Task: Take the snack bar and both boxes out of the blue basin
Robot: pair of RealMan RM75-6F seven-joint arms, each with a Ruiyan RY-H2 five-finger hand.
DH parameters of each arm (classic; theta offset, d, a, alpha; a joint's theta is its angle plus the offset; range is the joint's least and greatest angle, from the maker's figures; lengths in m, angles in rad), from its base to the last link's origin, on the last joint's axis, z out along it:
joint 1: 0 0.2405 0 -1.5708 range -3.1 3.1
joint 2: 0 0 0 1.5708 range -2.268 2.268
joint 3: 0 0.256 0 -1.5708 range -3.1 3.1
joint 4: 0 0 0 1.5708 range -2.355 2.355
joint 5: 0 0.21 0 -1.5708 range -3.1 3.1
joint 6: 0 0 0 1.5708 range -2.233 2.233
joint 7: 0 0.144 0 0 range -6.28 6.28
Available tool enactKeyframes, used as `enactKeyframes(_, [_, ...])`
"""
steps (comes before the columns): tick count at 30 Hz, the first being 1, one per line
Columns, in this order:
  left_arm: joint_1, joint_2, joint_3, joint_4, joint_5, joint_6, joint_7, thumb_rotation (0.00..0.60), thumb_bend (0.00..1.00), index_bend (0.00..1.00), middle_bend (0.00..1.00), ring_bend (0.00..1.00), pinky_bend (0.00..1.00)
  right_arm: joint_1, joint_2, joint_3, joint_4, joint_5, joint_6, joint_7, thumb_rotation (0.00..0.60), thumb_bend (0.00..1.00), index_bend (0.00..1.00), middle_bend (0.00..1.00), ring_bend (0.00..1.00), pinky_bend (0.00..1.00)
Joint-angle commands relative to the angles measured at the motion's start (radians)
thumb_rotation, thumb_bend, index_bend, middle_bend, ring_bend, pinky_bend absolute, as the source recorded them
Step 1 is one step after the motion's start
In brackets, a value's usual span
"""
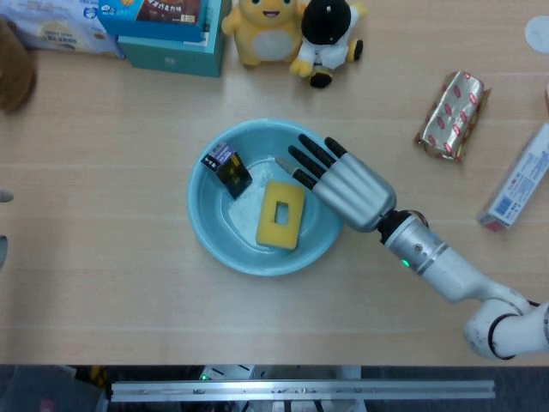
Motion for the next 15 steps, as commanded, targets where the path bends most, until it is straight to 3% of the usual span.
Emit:
enactKeyframes(1, [-0.011, 0.01, -0.003, -0.006, 0.008, -0.011, -0.009, 0.6, 0.44, 0.27, 0.22, 0.15, 0.15, -0.004, 0.038, -0.003, -0.054, 0.01, -0.001, -0.003, 0.6, 0.0, 0.0, 0.12, 0.04, 0.24])
enactKeyframes(7, [-0.052, 0.023, -0.014, -0.022, 0.028, -0.051, -0.021, 0.6, 0.44, 0.27, 0.22, 0.15, 0.15, -0.038, 0.204, -0.004, -0.248, 0.038, 0.032, -0.011, 0.6, 0.0, 0.0, 0.12, 0.04, 0.24])
enactKeyframes(15, [-0.149, 0.018, -0.051, -0.07, 0.033, -0.153, -0.049, 0.6, 0.44, 0.27, 0.22, 0.15, 0.15, -0.092, 0.457, 0.049, -0.447, 0.083, 0.131, 0.015, 0.6, 0.0, 0.0, 0.12, 0.04, 0.24])
